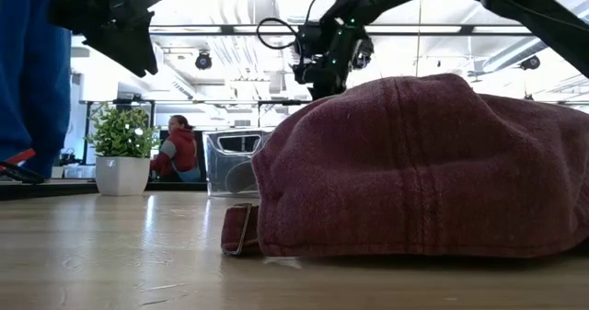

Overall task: Pick & Place hat
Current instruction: Put the black cap into the left transparent bin

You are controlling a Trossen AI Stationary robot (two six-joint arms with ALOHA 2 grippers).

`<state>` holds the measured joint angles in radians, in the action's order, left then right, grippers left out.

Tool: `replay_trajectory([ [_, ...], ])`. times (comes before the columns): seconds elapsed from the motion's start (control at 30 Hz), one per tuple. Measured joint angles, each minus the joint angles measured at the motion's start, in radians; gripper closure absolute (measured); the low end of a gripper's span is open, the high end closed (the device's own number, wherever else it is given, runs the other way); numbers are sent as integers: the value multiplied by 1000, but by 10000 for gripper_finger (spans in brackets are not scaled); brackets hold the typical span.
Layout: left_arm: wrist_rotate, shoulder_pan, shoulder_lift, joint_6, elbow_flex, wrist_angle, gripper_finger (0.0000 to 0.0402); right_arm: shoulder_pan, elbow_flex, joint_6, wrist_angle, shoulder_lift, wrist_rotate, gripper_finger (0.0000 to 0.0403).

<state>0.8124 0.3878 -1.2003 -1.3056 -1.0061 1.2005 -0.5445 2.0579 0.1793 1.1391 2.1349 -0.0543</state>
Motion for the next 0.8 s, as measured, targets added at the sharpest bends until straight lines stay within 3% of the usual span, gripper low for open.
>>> replay_trajectory([
  [0.2,0,-4,0,0,19,-1,250,5,-14,-4,158,-22,-6,166],
  [0.8,-9,-15,0,-10,74,-33,250,41,-46,89,-186,77,33,180],
])
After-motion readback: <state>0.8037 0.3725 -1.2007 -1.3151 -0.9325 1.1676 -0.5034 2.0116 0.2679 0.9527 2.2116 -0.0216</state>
